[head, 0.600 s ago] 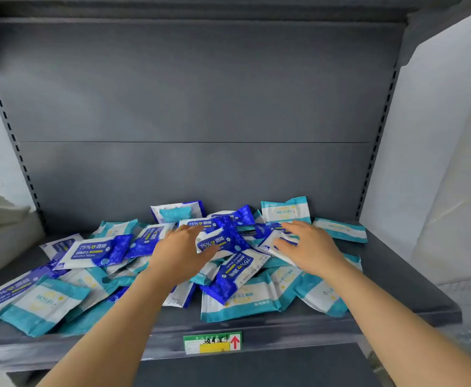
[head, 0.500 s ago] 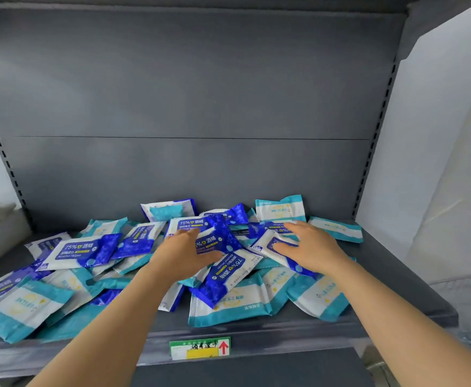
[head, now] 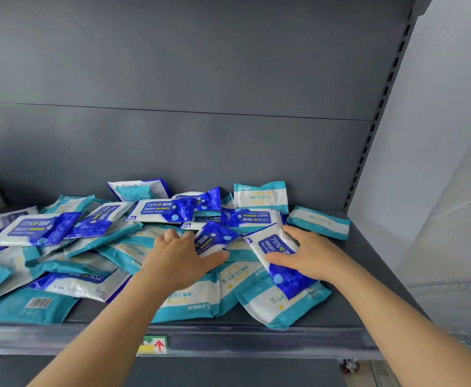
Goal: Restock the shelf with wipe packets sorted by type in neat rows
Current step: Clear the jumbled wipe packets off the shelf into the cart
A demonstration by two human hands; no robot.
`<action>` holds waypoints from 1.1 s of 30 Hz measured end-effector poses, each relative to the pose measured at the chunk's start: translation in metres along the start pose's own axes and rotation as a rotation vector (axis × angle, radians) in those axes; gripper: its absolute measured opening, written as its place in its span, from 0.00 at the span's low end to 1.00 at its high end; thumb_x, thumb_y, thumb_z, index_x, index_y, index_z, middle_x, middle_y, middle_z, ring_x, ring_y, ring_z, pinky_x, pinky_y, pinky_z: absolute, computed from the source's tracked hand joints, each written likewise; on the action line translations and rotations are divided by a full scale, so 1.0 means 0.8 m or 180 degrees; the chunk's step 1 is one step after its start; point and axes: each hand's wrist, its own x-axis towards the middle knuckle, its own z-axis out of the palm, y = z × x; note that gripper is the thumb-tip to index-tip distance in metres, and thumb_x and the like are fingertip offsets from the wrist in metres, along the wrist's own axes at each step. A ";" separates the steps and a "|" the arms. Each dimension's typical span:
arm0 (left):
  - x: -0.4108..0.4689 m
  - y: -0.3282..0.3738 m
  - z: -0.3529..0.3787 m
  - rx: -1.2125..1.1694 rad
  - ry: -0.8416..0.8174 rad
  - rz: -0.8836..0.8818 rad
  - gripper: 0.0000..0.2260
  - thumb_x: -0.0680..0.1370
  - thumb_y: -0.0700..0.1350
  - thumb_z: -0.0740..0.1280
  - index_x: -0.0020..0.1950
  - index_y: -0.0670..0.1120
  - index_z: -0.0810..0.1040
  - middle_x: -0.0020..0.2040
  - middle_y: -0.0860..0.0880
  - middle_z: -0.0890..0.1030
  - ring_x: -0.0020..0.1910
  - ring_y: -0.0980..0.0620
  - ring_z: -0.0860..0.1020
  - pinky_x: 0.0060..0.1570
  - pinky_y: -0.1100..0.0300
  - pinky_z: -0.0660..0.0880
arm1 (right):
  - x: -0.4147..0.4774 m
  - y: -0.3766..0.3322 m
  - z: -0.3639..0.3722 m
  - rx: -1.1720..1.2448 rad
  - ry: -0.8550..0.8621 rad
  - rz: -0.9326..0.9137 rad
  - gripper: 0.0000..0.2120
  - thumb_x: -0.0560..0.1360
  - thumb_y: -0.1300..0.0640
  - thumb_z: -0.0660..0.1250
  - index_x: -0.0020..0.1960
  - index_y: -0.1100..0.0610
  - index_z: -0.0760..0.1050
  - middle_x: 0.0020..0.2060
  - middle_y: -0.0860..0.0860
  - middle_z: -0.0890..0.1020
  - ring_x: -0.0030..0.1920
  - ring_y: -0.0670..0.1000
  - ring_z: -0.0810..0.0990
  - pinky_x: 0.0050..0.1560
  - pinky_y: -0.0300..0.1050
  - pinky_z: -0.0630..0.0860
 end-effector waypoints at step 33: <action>-0.065 -0.003 0.001 -0.1459 -0.0306 -0.0270 0.33 0.69 0.66 0.69 0.66 0.48 0.68 0.52 0.53 0.74 0.49 0.51 0.77 0.47 0.57 0.73 | -0.101 -0.011 0.034 0.2197 0.0393 0.0112 0.25 0.71 0.47 0.73 0.63 0.49 0.67 0.56 0.48 0.78 0.50 0.47 0.81 0.35 0.39 0.76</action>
